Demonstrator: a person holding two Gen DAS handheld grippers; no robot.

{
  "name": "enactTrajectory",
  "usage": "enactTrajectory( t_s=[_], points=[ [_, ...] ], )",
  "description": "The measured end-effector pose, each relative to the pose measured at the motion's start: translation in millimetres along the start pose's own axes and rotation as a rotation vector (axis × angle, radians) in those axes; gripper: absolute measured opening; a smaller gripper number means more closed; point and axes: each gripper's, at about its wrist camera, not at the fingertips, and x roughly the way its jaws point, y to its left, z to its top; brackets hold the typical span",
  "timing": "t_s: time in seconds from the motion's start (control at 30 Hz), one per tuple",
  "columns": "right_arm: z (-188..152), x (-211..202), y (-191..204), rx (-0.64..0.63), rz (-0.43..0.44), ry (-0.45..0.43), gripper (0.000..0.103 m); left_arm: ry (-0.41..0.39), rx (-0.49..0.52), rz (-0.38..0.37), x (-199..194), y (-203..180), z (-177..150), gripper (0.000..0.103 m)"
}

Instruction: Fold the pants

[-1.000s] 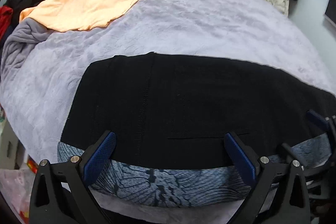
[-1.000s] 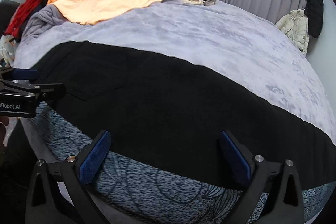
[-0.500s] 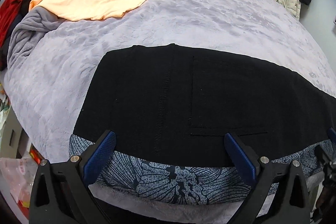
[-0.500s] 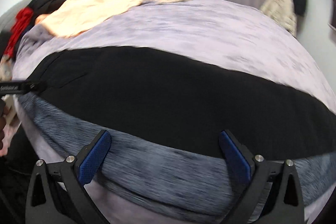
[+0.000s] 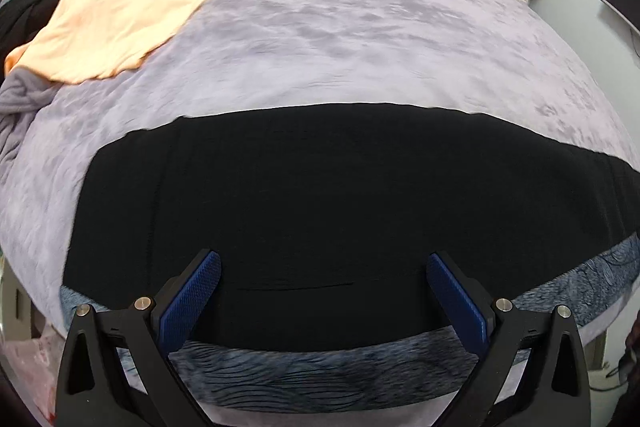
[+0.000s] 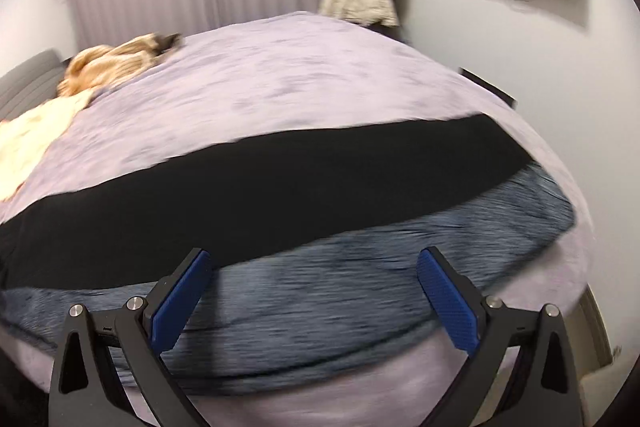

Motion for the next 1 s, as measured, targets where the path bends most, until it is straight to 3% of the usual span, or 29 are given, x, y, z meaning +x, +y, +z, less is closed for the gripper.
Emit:
enactTrajectory(
  t_s=[0.07, 0.17, 0.27, 0.37, 0.47, 0.53, 0.63, 0.7, 0.77, 0.83, 0.93, 1.0],
  points=[
    [5, 5, -34, 0.063, -0.007, -0.012, 0.102, 0.025, 0.054, -0.003, 8, -26, 5, 0.103],
    [15, 12, -75, 0.143, -0.093, -0.035, 0.102, 0.022, 0.131, 0.013, 16, -61, 10, 0.103],
    [14, 17, -119, 0.217, -0.206, -0.016, 0.103, 0.033, 0.181, -0.03, 20, -89, 15, 0.103],
    [7, 4, -155, 0.361, -0.169, -0.014, 0.103, 0.014, 0.232, -0.03, 19, -117, 16, 0.103],
    [-1, -23, -135, 0.324, -0.144, -0.067, 0.102, -0.019, 0.258, -0.01, 16, -138, 17, 0.103],
    [-11, -35, -113, 0.281, -0.079, -0.077, 0.103, -0.018, 0.254, -0.025, 18, -150, 20, 0.103],
    [-25, -34, -75, 0.21, 0.075, -0.027, 0.102, 0.0, 0.278, -0.06, 23, -180, 24, 0.103],
    [-27, -23, -57, 0.141, 0.093, -0.001, 0.102, -0.003, 0.303, -0.076, 23, -203, 27, 0.103],
    [-25, -12, -56, 0.13, 0.077, -0.004, 0.102, -0.008, 0.325, -0.104, 21, -225, 30, 0.103],
    [-18, -6, -71, 0.205, 0.1, -0.009, 0.102, -0.014, 0.353, -0.156, 17, -249, 31, 0.103],
    [-11, -7, -85, 0.282, 0.103, -0.008, 0.102, -0.046, 0.402, -0.156, 15, -280, 32, 0.103],
    [-12, -9, -88, 0.283, 0.1, -0.016, 0.102, -0.045, 0.407, -0.114, 22, -296, 30, 0.103]
  ],
)
